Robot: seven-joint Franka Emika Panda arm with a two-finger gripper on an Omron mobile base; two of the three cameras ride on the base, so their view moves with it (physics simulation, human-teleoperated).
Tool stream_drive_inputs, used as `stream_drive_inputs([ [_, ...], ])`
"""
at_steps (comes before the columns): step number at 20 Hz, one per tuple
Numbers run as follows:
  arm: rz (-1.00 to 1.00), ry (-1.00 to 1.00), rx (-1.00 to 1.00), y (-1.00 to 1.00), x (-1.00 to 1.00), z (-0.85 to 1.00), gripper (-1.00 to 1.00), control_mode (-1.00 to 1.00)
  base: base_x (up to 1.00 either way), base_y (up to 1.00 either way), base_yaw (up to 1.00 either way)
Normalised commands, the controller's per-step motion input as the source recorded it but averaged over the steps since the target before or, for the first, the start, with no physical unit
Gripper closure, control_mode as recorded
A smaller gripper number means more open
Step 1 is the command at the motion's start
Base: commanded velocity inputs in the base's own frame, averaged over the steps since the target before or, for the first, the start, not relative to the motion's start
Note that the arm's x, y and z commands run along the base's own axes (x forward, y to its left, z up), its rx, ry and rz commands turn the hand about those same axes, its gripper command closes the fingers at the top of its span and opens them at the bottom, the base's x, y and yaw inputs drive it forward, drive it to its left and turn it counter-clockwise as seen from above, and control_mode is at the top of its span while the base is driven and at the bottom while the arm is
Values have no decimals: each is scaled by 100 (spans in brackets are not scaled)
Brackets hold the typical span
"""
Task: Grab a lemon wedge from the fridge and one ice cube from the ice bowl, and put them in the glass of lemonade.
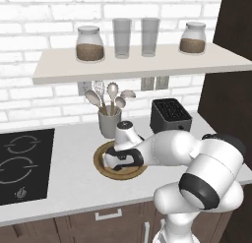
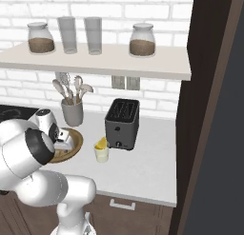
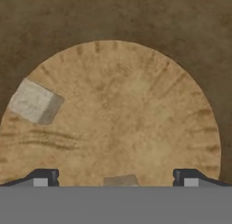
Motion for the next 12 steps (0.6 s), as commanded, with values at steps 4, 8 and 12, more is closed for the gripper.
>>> stream_drive_inputs([
  [4,0,1,0,0,0,-2,-100,-100,0,0,0],
  [8,0,1,0,-3,0,-4,-100,-100,0,0,0],
  [12,0,3,0,-7,-3,-6,-100,-100,0,0,0],
])
